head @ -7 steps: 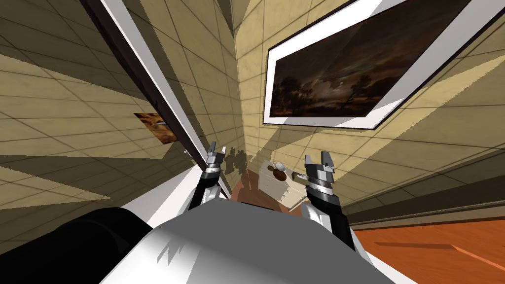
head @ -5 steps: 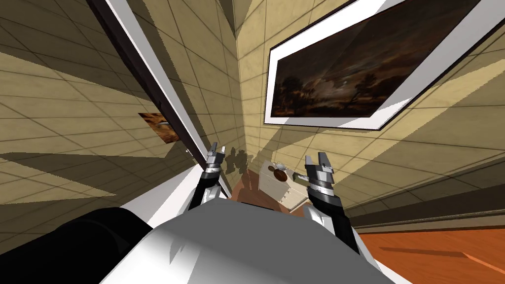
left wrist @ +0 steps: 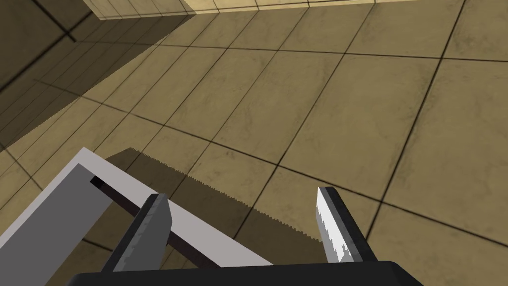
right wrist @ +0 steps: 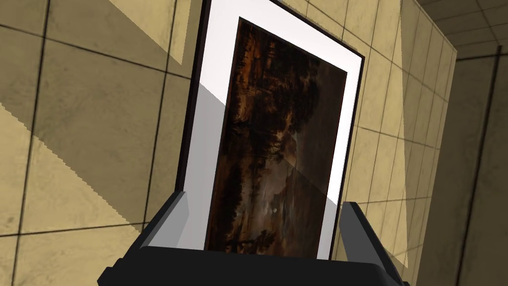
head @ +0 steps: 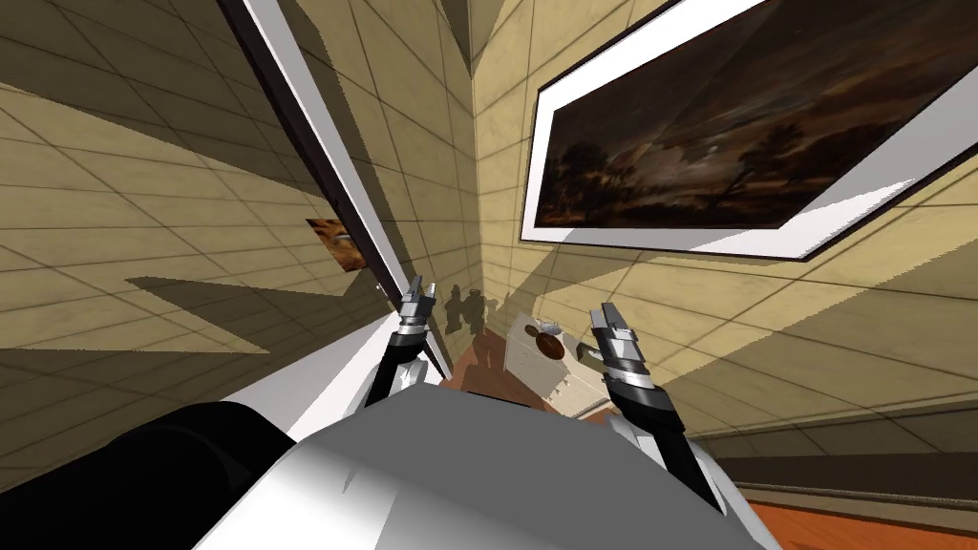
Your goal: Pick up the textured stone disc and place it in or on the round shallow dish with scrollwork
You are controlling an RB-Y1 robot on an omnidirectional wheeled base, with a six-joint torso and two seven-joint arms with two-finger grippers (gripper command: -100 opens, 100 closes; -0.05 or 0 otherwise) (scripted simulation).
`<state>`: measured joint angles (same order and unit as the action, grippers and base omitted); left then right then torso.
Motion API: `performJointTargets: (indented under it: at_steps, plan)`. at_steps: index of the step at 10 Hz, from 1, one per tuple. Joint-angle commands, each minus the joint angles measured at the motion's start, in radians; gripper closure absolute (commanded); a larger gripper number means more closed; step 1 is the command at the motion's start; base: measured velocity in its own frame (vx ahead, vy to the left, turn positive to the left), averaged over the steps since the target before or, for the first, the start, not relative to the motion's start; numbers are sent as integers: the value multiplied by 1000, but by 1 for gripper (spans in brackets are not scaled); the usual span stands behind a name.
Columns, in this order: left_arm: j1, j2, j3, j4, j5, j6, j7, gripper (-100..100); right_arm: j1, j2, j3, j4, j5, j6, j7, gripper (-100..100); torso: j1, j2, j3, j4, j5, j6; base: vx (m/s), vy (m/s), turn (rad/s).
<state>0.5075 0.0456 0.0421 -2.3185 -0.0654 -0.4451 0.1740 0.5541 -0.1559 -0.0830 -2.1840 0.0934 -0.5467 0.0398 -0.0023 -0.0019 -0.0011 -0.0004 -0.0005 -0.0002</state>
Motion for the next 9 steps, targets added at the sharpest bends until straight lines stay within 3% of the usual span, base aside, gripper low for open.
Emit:
performJointTargets:
  at_steps: [1, 3, 9]
  plan:
    - [0, 0, 0, 0, 0, 0, 0, 0, 8, -14, -8, 3, 33, 3, -6, -100, 0, 0, 0, 0, 0, 0, 18, -24, 74]
    - [0, 0, 0, 0, 0, 0, 0, 0, 39, -55, -34, 24, 101, 3, -24, -100, 1, 0, 0, 0, 0, 0, 21, -24, 185]
    - [0, 0, 0, 0, 0, 0, 0, 0, 87, -112, -74, 67, 255, 3, -55, -100, 1, 0, 0, 0, 0, 1, 19, -22, 144]
